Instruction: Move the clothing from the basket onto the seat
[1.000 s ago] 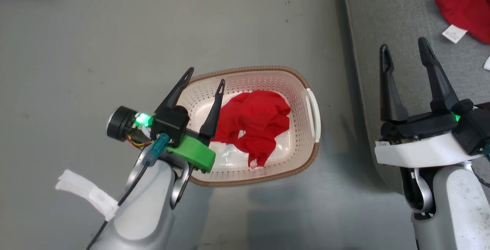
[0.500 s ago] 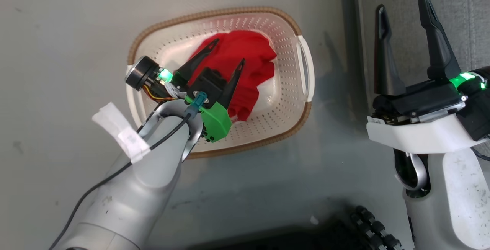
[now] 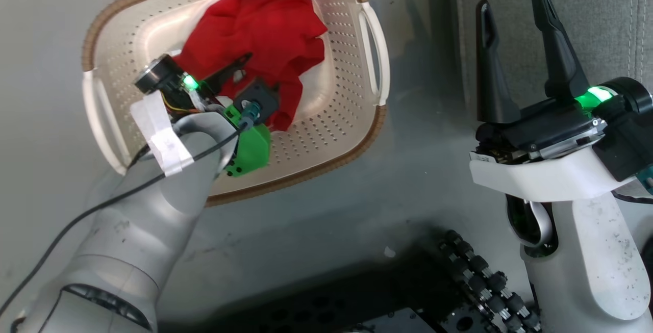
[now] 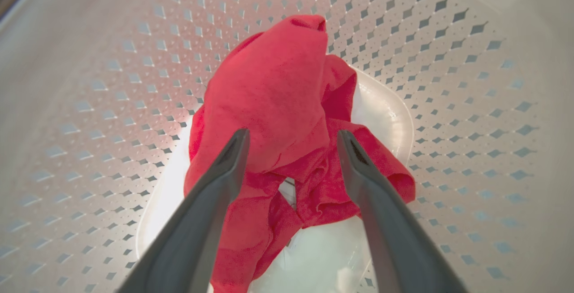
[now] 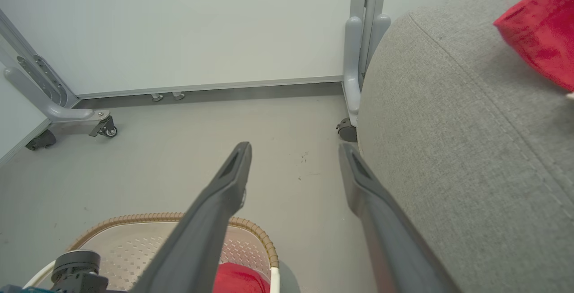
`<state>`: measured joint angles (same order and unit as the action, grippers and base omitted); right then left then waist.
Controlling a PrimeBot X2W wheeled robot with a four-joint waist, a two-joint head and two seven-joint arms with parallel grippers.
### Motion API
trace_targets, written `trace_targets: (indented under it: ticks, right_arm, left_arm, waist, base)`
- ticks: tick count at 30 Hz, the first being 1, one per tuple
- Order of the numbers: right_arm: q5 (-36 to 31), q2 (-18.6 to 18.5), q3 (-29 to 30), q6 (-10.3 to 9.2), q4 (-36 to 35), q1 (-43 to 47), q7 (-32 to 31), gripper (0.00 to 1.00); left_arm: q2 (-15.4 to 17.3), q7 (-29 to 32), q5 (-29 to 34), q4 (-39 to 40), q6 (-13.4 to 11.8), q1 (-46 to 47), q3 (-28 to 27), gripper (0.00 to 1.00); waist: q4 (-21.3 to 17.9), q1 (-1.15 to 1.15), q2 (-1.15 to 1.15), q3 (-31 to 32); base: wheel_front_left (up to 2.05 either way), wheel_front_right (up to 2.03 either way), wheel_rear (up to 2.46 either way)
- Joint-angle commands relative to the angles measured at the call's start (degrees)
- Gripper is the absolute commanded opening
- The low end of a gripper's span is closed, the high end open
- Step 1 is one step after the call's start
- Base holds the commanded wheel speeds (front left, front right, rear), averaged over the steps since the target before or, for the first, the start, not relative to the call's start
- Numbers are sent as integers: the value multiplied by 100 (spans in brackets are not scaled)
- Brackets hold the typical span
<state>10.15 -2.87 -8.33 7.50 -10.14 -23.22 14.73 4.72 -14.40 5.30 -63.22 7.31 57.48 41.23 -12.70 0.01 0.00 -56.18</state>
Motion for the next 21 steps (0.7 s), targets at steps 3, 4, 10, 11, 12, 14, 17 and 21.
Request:
trace_targets:
  ticks: [3,4,10,11,12,14,17,21]
  right_arm:
    - [101,-3,-36,-2,41,-62,45,100]
    - [119,-4,-36,-2,49,-60,50,100]
    - [204,-4,-86,-2,38,-79,52,100]
    - [213,-4,-97,-2,26,-84,52,100]
    - [232,-4,-108,-2,19,-90,53,100]
    - [249,-5,-125,-2,4,-102,53,100]
    - [257,-4,-155,-2,10,-103,54,100]
    - [270,-5,-192,-2,3,-71,55,100]
  left_arm:
    - [165,94,63,-312,-102,329,-6,100]
    - [181,122,55,-380,-134,377,-8,100]
    - [347,140,127,-677,-323,700,75,100]
    - [367,149,147,-709,-361,762,96,100]
    - [383,150,147,-738,-408,811,100,100]
    - [425,203,151,-801,-481,898,110,100]
    - [482,269,134,-873,-561,955,123,100]
    - [516,499,52,-954,-586,1014,106,100]
  waist:
    - [-287,-1,0,-311]
    - [-299,-1,0,-328]
    - [-372,-1,0,-463]
    - [-380,-1,0,-492]
    - [-385,-1,0,-514]
    - [-392,-1,0,-560]
    - [-393,-1,0,-590]
    - [-399,-1,0,-608]
  base:
    - [0,0,0]
    - [0,0,0]
    - [0,0,0]
    - [0,0,0]
    - [0,0,0]
    - [0,0,0]
    - [0,0,0]
    - [0,0,0]
